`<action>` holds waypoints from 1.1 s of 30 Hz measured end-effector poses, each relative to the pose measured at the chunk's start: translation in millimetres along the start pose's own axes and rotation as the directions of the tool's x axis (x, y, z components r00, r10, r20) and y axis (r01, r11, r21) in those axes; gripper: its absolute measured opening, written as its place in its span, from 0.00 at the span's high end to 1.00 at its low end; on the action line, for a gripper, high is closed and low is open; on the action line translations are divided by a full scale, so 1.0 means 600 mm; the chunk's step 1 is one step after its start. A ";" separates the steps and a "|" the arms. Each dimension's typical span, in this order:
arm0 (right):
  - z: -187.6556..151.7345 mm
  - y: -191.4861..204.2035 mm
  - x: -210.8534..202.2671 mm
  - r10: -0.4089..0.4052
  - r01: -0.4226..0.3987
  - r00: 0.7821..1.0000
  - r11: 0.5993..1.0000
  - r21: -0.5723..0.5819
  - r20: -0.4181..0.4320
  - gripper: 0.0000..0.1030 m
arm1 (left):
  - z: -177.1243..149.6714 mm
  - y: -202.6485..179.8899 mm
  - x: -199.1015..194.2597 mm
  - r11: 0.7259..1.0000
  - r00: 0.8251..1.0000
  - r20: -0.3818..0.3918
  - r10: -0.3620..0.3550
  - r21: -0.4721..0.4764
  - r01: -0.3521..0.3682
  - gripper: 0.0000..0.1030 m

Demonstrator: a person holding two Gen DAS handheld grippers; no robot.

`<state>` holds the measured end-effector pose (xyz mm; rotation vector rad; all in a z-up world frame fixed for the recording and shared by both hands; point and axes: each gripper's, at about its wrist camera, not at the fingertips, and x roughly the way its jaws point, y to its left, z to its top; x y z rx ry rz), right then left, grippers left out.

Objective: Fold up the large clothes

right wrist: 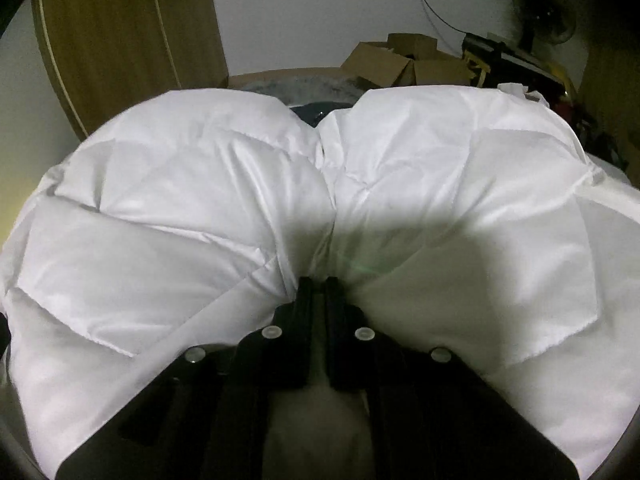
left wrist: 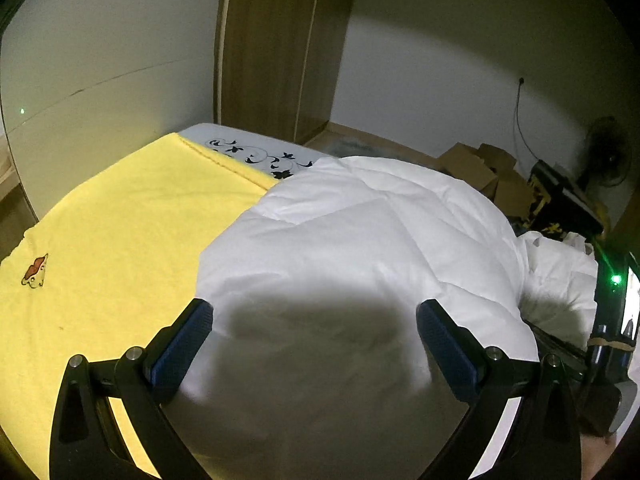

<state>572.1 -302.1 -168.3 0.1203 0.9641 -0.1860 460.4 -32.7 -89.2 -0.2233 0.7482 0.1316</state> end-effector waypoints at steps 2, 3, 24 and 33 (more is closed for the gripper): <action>0.003 -0.002 0.002 0.006 -0.006 1.000 1.000 0.005 -0.001 0.95 | -0.003 -0.004 0.004 1.000 1.000 -0.006 0.011 0.014 -0.011 0.00; 0.004 0.000 0.002 0.014 -0.014 1.000 1.000 0.010 0.003 0.95 | -0.003 -0.006 0.006 1.000 1.000 -0.012 0.015 0.023 -0.015 0.00; -0.143 0.026 -0.110 0.065 -0.067 0.997 0.996 -0.060 -0.035 0.38 | -0.021 0.056 -0.073 0.996 0.987 -0.143 -0.072 -0.057 0.065 0.00; -0.090 0.002 -0.197 0.113 -0.119 0.987 0.991 0.053 0.115 0.97 | -0.031 0.114 -0.098 0.983 0.975 -0.189 -0.118 -0.160 0.088 0.00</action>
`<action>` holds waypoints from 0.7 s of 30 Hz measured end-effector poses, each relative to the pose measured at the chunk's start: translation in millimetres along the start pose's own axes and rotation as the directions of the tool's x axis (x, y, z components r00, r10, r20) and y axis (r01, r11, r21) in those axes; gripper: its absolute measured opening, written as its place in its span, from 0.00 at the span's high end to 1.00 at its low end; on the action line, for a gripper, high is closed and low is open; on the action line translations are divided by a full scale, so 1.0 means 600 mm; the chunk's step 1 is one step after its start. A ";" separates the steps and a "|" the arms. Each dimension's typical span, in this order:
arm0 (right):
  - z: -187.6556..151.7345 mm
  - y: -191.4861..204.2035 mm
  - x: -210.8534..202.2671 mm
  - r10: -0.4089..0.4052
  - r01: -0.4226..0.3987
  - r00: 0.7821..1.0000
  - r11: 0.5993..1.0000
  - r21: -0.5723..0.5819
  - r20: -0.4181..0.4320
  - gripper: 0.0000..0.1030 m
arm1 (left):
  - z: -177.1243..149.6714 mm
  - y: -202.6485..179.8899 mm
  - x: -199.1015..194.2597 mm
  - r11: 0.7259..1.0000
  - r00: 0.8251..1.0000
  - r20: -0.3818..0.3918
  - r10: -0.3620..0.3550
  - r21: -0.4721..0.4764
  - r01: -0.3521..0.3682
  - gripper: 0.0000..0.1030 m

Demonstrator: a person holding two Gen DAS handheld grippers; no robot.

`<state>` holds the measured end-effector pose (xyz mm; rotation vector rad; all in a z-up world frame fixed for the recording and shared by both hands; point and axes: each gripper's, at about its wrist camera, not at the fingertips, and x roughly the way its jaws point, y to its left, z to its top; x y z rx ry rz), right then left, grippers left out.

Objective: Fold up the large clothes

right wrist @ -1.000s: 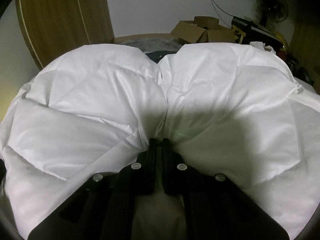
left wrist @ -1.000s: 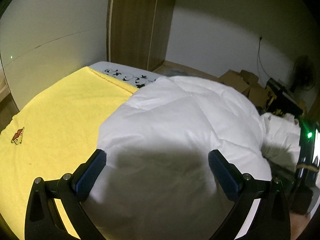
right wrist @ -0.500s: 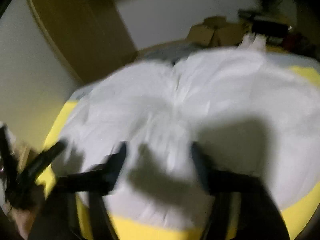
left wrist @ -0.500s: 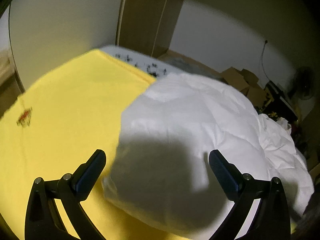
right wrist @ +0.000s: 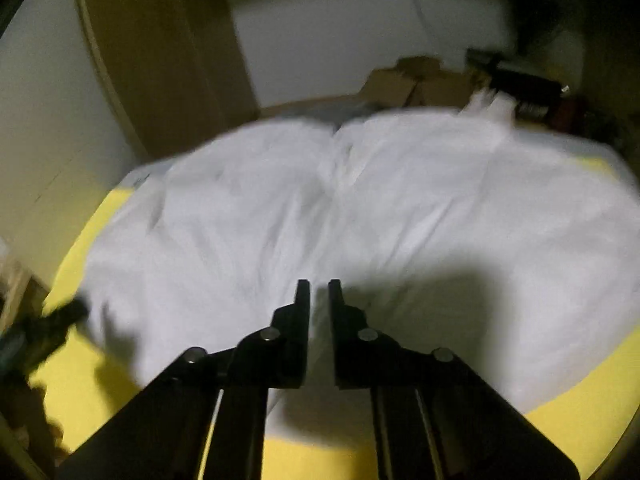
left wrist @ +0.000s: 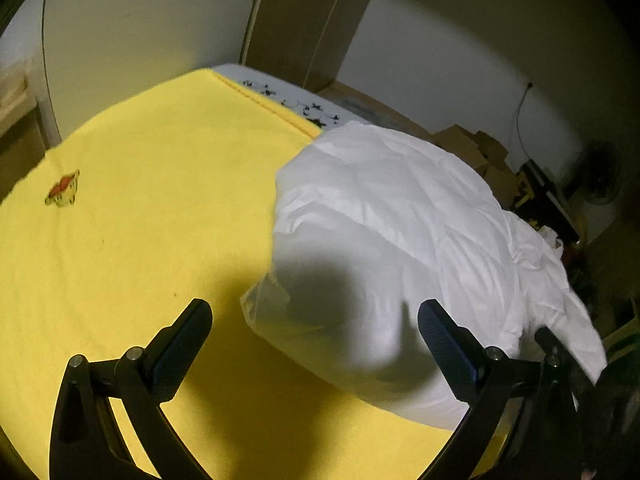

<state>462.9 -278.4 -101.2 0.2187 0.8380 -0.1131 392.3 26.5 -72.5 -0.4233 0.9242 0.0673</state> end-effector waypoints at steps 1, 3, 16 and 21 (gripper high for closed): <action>0.008 -0.002 0.009 0.021 -0.020 1.000 1.000 0.022 -0.021 1.00 | -0.001 0.002 -0.001 1.000 1.000 -0.006 -0.008 -0.002 0.008 0.00; 0.017 -0.005 0.043 0.064 -0.060 0.994 0.997 0.044 -0.085 1.00 | -0.005 0.002 -0.006 1.000 1.000 -0.005 -0.013 0.016 0.013 0.00; -0.069 -0.015 0.034 0.150 -0.152 0.965 0.988 0.008 -0.213 1.00 | -0.046 0.035 -0.043 0.997 0.999 0.011 -0.051 -0.050 0.051 0.00; -0.100 -0.029 0.068 0.161 -0.161 0.957 0.987 0.020 -0.241 1.00 | -0.056 0.031 -0.032 0.996 0.996 -0.052 -0.070 -0.064 0.066 0.00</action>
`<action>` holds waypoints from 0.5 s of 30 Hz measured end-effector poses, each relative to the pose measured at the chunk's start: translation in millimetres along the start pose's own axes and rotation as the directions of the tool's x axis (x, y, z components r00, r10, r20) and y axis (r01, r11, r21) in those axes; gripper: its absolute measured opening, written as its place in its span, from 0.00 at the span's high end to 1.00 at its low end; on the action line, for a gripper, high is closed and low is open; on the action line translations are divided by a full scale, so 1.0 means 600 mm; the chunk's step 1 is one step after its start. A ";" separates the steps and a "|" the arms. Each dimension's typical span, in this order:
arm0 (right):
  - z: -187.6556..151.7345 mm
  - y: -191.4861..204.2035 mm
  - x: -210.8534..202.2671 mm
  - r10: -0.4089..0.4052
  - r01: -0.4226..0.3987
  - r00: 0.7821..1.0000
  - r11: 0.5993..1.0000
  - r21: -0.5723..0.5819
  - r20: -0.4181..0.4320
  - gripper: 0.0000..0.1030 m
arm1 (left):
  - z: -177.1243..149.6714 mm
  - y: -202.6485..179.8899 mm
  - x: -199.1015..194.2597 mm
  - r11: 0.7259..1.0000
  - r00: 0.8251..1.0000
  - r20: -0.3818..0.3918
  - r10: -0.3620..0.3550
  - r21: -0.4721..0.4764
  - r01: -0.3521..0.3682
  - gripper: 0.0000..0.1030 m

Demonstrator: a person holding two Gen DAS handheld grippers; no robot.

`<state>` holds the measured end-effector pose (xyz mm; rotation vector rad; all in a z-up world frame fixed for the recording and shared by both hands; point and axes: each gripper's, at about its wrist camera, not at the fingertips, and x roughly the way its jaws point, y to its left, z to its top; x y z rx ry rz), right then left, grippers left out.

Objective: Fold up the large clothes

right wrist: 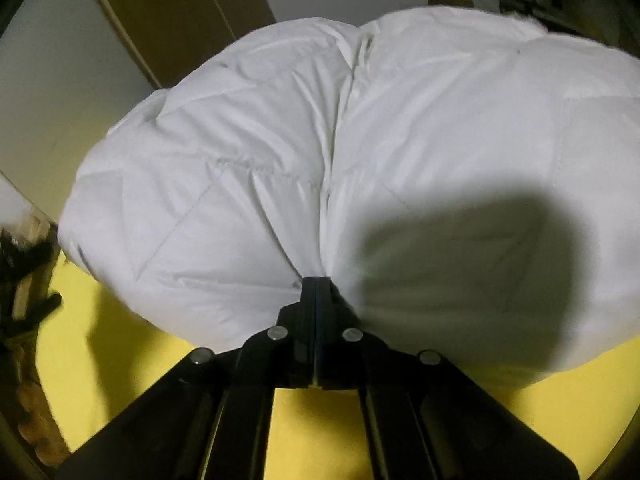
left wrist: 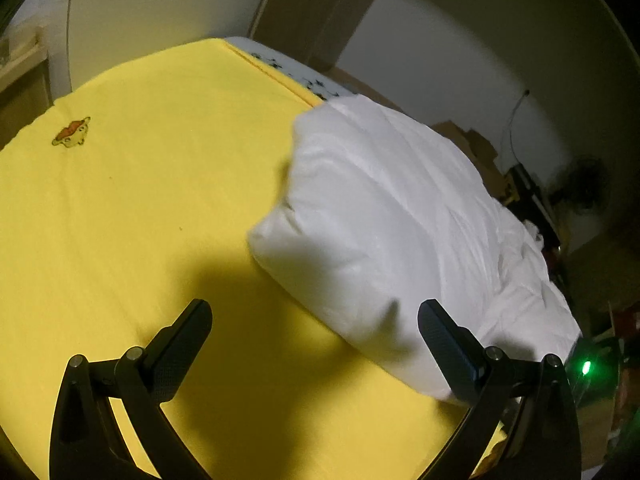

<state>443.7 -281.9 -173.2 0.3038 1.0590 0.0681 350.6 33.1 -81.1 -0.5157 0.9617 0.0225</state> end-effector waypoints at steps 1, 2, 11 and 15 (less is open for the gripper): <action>0.002 -0.001 -0.006 0.003 -0.002 1.000 1.000 0.023 -0.022 1.00 | -0.004 -0.002 -0.009 1.000 1.000 0.008 -0.010 0.013 0.009 0.00; 0.001 0.005 -0.022 -0.006 0.006 1.000 1.000 0.030 -0.021 1.00 | -0.006 -0.003 -0.016 1.000 1.000 0.018 -0.014 0.023 0.014 0.00; 0.013 0.045 -0.059 -0.028 0.030 0.999 0.996 -0.079 0.032 1.00 | -0.011 0.053 -0.026 1.000 1.000 0.011 0.009 -0.006 -0.009 0.00; 0.094 0.038 -0.104 -0.037 0.040 0.979 0.999 -0.010 0.201 1.00 | -0.005 0.108 -0.017 0.991 0.997 -0.043 -0.057 -0.127 0.051 0.00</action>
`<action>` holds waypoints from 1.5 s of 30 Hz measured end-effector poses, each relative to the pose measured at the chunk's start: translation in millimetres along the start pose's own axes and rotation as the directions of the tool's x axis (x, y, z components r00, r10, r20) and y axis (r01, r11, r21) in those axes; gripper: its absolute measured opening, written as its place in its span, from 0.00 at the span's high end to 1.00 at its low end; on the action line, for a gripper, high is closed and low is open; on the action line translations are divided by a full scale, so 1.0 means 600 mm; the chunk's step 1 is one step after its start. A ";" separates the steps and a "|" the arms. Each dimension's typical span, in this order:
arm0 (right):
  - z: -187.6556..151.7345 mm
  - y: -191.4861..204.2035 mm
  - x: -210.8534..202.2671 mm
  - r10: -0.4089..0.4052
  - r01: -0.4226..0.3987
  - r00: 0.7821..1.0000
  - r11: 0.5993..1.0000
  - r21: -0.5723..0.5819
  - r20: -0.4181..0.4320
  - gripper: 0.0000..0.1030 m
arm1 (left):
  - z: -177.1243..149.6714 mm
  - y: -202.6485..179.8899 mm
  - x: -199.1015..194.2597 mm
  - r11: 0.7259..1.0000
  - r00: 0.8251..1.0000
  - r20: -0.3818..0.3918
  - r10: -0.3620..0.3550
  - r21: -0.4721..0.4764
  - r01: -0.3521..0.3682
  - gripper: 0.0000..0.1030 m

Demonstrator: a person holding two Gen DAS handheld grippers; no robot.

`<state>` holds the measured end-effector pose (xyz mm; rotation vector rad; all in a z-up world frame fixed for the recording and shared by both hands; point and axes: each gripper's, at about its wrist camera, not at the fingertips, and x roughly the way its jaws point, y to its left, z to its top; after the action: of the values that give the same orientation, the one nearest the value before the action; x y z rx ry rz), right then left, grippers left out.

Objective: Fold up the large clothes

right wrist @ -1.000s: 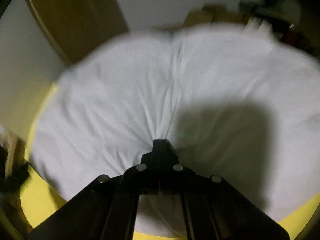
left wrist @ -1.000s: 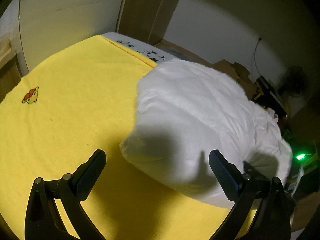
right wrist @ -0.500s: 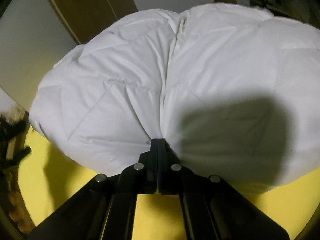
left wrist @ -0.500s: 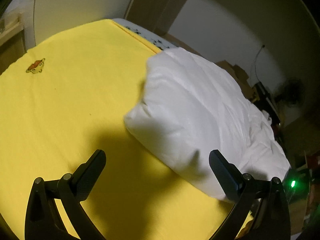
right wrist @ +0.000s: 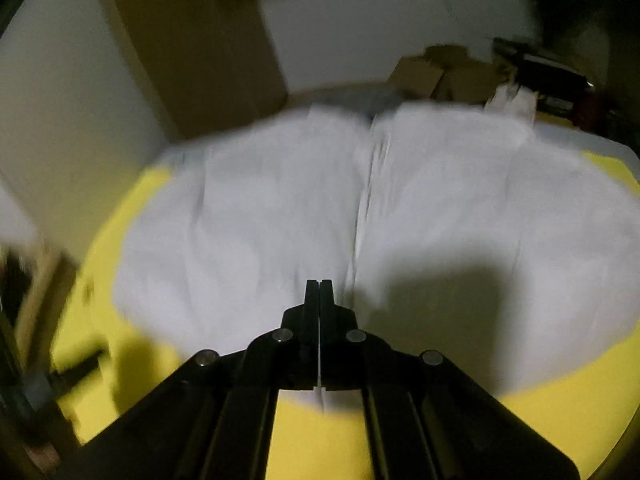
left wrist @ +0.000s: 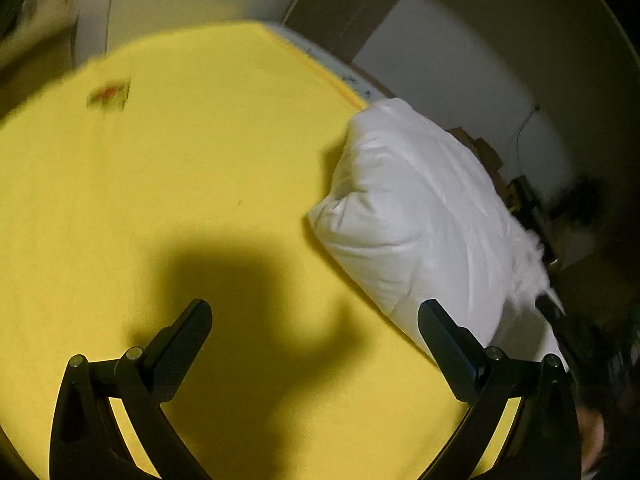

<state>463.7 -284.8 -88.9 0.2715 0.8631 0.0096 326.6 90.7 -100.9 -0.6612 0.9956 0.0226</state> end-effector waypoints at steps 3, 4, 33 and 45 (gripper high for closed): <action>0.060 -0.008 0.049 0.001 -0.002 1.000 0.996 0.090 0.017 1.00 | 0.004 0.030 0.003 0.995 0.995 -0.052 -0.088 -0.058 0.085 0.00; 0.081 -0.018 0.084 -0.002 0.002 1.000 0.994 0.114 -0.005 1.00 | 0.007 0.035 0.003 0.995 0.994 -0.058 -0.091 -0.055 0.088 0.00; -0.095 -0.096 -0.270 0.287 -0.257 0.907 0.957 -0.134 0.308 0.19 | 0.125 -0.007 0.203 0.897 0.926 -0.050 -0.373 -0.276 0.346 0.00; -0.107 -0.195 -0.201 0.093 -0.090 0.967 0.996 -0.023 0.236 0.18 | 0.159 -0.027 0.232 0.919 0.935 -0.007 -0.355 -0.185 0.347 0.46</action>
<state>324.7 -397.3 -66.3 0.2945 0.6123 0.0674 482.7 89.6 -166.7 -1.0050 0.9078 -0.2198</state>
